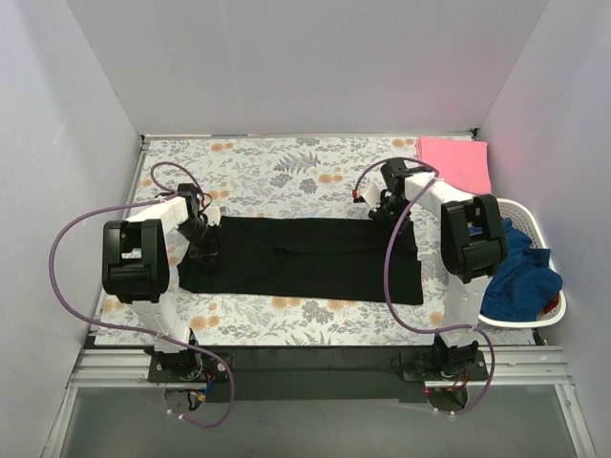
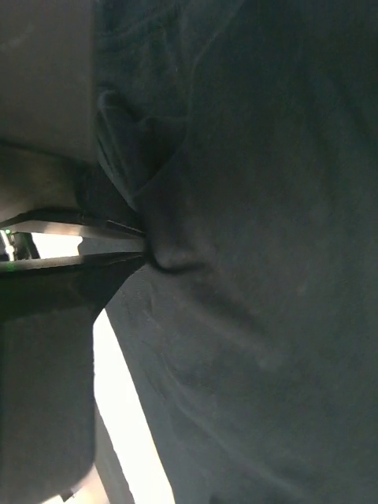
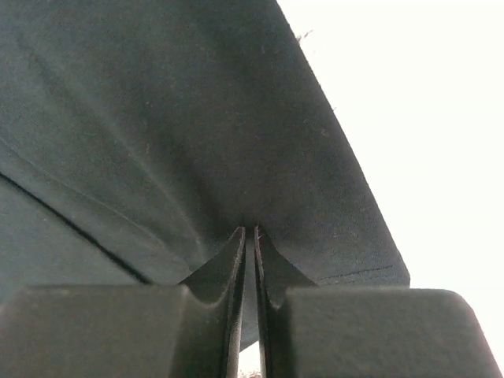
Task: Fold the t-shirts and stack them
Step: Fold the tshirt
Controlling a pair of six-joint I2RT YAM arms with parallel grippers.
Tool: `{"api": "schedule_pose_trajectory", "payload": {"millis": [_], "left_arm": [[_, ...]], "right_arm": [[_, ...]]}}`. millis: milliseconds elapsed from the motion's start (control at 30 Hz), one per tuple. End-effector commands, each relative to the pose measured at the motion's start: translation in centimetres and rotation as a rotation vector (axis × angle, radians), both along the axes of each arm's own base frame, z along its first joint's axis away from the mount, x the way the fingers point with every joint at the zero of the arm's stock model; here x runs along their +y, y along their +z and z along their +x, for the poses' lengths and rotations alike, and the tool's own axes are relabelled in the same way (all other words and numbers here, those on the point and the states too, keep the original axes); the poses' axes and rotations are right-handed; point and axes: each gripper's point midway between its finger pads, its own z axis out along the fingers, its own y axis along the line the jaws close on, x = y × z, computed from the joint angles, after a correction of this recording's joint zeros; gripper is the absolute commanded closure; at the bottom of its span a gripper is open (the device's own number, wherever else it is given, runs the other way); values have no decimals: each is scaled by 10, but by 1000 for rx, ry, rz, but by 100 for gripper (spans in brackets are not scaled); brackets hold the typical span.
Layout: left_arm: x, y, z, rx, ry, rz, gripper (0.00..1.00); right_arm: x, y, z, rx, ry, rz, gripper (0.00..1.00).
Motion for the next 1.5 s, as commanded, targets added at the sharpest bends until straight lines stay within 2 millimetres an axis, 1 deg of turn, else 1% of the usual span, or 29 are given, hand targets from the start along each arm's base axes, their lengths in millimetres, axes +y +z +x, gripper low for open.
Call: {"api": "schedule_pose_trajectory", "payload": {"millis": [0,33,67,100,133,167,200,233,267,300,333,367,400,433,467,500,567,600,633,667,700,767,833,900,1100,1200,1233,1333,1467], "left_arm": [[14,2,38,-90,50,80,89],[9,10,41,-98,28,41,88],[3,20,49,-137,-4,-6,86],[-7,32,55,-171,-15,-74,82],[-7,57,76,-259,-15,-112,74],[-6,68,86,-295,-20,-131,70],[-10,83,97,-337,-32,-184,66],[-1,98,115,-379,-20,-199,64],[3,107,126,-407,-17,-211,61],[6,111,136,-421,-14,-222,60],[14,127,156,-474,-2,-210,60],[17,114,167,-446,14,-209,58],[20,112,175,-438,44,-204,58],[25,110,184,-442,60,-184,58],[28,101,195,-429,77,-180,58],[28,99,200,-422,105,-176,58],[35,87,211,-415,133,-146,58],[38,82,213,-410,143,-140,58],[40,80,221,-432,158,-127,58],[43,77,224,-434,168,-116,58],[45,69,226,-426,181,-107,60],[50,63,232,-424,205,-85,60],[52,51,230,-390,217,-71,61],[56,44,225,-367,226,-49,61],[58,34,206,-315,233,-28,60],[53,36,200,-306,223,-45,59],[53,33,197,-298,225,-45,59],[50,38,198,-312,221,-62,59],[49,41,202,-333,224,-70,63]], "right_arm": [[-16,-12,-36,94,7,-46,87],[-16,-11,-41,97,11,-36,86],[-13,-6,-41,89,11,-15,84],[-12,3,-39,73,-1,7,83],[-8,15,-28,43,-6,43,80],[-6,25,-22,30,-22,92,73],[-6,35,-17,16,-33,113,70],[-6,44,-8,-7,-41,135,67],[-4,57,5,-43,-47,166,64],[-10,62,13,-57,-60,166,64],[-14,64,18,-68,-66,161,64],[-20,68,28,-92,-69,148,64],[-23,61,30,-79,-69,135,63],[-26,59,33,-75,-62,121,63],[-30,58,36,-78,-63,115,63],[-31,51,36,-62,-60,110,63],[-35,47,40,-61,-53,97,60],[-37,40,41,-45,-55,93,59],[-37,37,42,-41,-54,93,59],[-37,33,42,-30,-56,95,58],[-36,30,42,-23,-57,97,57],[-35,24,42,-8,-54,100,56],[-36,20,40,0,-46,94,55],[-37,16,40,8,-42,90,54],[-38,7,37,33,-40,88,53],[-38,5,35,40,-38,85,53],[-39,4,34,44,-38,85,53],[-40,0,32,57,-39,78,54],[-42,-7,28,75,-39,66,56]]}}
